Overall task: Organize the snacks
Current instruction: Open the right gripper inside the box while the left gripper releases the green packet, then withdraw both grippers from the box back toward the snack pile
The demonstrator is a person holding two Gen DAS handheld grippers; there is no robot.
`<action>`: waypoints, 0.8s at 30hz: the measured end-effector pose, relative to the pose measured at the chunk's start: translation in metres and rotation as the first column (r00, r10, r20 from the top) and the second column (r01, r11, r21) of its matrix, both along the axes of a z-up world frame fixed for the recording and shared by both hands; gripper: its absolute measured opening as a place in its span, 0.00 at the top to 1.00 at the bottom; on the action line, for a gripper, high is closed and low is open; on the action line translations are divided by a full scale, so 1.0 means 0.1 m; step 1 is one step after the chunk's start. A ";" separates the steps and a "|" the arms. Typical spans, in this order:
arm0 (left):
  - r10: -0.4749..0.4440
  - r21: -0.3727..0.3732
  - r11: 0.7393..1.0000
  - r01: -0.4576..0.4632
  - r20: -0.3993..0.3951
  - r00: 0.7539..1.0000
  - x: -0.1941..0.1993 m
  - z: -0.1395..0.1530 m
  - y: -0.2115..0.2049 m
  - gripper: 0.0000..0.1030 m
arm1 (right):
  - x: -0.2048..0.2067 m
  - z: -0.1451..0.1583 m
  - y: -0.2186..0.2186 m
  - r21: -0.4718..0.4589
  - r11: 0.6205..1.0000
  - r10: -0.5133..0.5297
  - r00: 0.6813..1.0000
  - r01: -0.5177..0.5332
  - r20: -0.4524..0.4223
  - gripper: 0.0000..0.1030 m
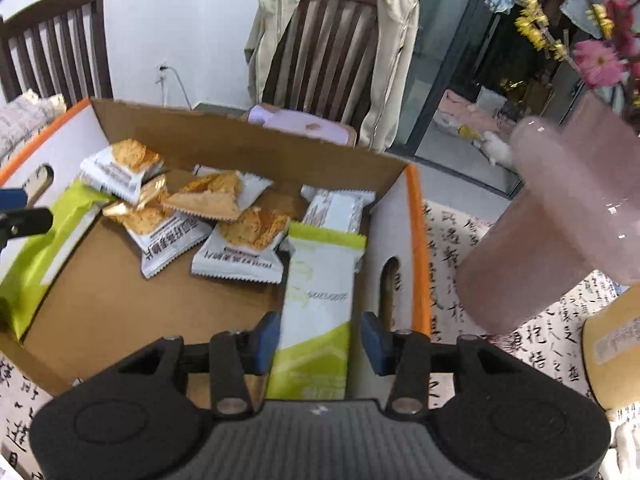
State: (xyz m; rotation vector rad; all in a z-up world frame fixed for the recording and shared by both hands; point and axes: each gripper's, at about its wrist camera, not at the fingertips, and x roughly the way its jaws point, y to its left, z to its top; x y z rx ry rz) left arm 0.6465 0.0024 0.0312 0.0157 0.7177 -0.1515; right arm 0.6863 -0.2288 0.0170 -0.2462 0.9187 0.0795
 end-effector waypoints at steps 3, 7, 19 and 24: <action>0.013 -0.046 0.999 -0.012 0.006 1.000 -0.09 0.15 0.08 0.40 | -0.07 0.10 -0.06 0.030 1.000 0.005 1.000 -0.005 0.010 0.53; 0.000 -0.050 0.999 0.002 0.047 0.999 -0.35 0.38 0.16 0.29 | -0.27 0.28 -0.13 0.056 0.998 0.008 0.999 -0.010 0.048 0.51; 0.004 -0.098 0.995 0.024 0.279 0.960 -2.35 0.86 0.31 0.06 | -1.96 0.74 -0.40 0.217 0.972 0.035 0.967 -0.092 0.251 0.38; 0.018 -0.153 0.988 0.037 0.339 0.941 -3.18 0.92 0.36 0.00 | -2.83 0.82 -0.40 0.233 0.960 0.077 0.945 -0.157 0.318 0.25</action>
